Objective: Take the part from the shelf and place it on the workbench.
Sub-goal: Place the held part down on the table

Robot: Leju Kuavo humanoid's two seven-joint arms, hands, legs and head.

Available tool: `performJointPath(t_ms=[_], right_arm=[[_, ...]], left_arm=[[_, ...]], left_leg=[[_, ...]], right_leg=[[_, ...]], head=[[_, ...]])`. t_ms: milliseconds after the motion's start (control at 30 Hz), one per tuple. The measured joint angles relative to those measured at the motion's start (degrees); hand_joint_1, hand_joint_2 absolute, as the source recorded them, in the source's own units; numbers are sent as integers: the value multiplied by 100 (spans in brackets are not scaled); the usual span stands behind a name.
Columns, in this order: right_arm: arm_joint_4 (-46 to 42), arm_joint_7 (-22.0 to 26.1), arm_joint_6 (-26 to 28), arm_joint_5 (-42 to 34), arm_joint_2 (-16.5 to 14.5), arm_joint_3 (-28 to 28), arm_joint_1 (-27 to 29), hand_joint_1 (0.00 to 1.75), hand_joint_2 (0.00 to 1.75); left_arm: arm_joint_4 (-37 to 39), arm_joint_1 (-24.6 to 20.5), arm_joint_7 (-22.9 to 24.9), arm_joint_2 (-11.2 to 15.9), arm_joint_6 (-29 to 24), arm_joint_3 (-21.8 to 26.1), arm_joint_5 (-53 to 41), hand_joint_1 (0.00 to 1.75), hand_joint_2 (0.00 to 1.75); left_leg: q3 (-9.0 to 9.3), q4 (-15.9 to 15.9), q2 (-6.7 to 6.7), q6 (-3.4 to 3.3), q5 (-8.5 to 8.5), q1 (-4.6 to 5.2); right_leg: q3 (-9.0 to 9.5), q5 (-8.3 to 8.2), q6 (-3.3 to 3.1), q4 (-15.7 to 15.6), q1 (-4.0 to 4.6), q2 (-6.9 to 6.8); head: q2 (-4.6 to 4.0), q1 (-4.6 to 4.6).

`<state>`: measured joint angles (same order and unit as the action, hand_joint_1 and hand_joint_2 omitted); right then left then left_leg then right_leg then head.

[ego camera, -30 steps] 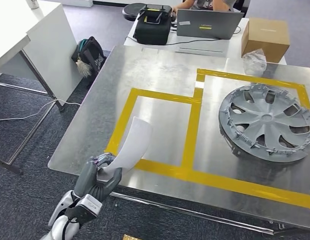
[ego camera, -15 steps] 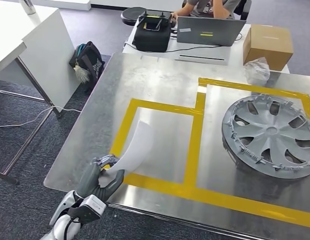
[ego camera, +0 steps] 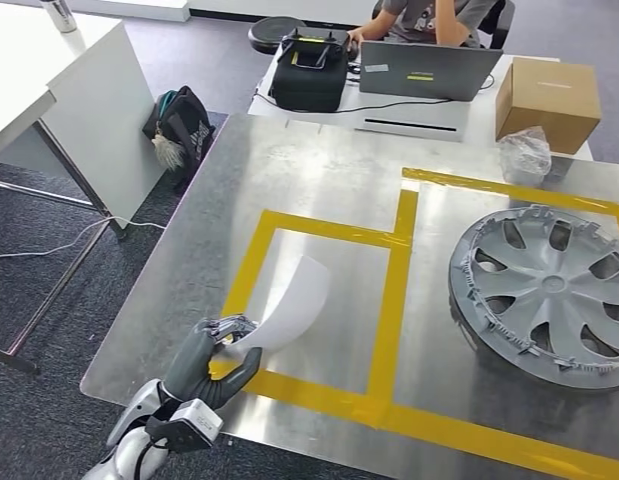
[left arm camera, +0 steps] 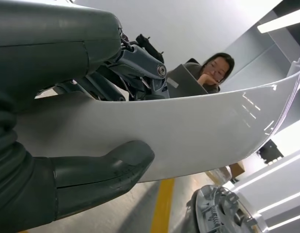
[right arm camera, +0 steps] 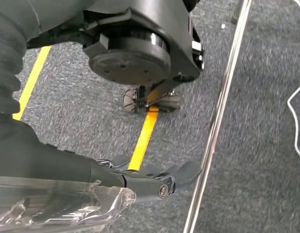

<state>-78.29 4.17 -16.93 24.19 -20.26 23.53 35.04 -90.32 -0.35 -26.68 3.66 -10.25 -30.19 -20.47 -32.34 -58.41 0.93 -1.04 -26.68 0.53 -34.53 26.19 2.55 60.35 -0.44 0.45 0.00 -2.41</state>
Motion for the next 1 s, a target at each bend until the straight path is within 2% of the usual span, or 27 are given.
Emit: performJointPath(t_ms=[67, 133, 200, 300, 333, 433, 567, 633, 800, 900, 1000], right_arm=[[2, -2, -37, 1, 0, 6, -1, 0, 175], [11, -14, -141, -4, 0, 10, -6, 0, 175], [28, -26, -257, 1, 0, 25, -18, 0, 175], [56, -30, -361, 49, 0, 76, -50, 0, 175], [64, -31, -383, 71, 0, 93, -61, 0, 175], [90, -32, -436, 144, 0, 135, -88, 0, 175], [122, -18, -491, 236, 0, 163, -128, 0, 175], [143, 2, -544, 309, 0, 189, -154, 0, 175], [168, 40, -667, 461, 0, 248, -210, 0, 175], [170, 24, -674, 458, 0, 255, -206, 0, 175], [170, 0, -673, 443, 0, 255, -204, 0, 175]], left_arm=[[9, -13, -14, 8, 19, -17, 4, 175, 175], [24, -41, -56, 17, 59, -45, 3, 175, 175], [45, -67, -101, 26, 85, -85, -31, 175, 175], [99, -103, -116, 40, 87, -164, -143, 175, 175], [122, -123, -113, 45, 83, -195, -199, 175, 175], [203, -265, -75, 70, -10, -319, -489, 175, 175], [476, -728, 35, 186, -304, -561, -1014, 175, 175], [705, -1072, 338, 232, -487, -729, -1657, 175, 175], [1264, -1866, 1508, 198, -667, -1364, -3561, 175, 175], [1511, -2179, 1944, 149, -656, -1649, -4135, 175, 175], [1662, -2349, 2156, 95, -645, -1810, -4376, 175, 175]], left_leg=[[11, 23, -5, -62, 7, 3], [24, 52, -8, -52, 10, 1], [29, 74, -8, -5, 18, -4], [33, 95, -8, 120, 22, -20], [33, 97, -8, 142, 22, -24], [31, 98, -8, 160, 25, -26], [32, 97, -8, 166, 30, -20], [31, 97, -7, 167, 34, -15], [30, 96, -8, 168, 41, -8], [30, 96, -8, 164, 44, -7], [29, 95, -8, 164, 44, -8]], right_leg=[[-4, 3, -11, -4, 4, 11], [-4, 17, -39, -4, 16, 14], [-5, 27, -66, -3, 27, 11], [-9, 31, -92, -1, 40, 10], [-9, 31, -98, 0, 43, 9], [-8, 27, -108, -1, 44, 6], [-1, 15, -111, -6, 37, 3], [2, 7, -101, -11, 31, 0], [6, -14, -89, -22, 23, 5], [7, -17, -90, -29, 21, 5], [7, -17, -89, -32, 21, 5]], head=[[0, 1], [0, -1], [0, -2], [0, -4], [0, -4], [0, -5], [0, -6], [0, -6], [0, -7], [0, -7], [0, -7]])
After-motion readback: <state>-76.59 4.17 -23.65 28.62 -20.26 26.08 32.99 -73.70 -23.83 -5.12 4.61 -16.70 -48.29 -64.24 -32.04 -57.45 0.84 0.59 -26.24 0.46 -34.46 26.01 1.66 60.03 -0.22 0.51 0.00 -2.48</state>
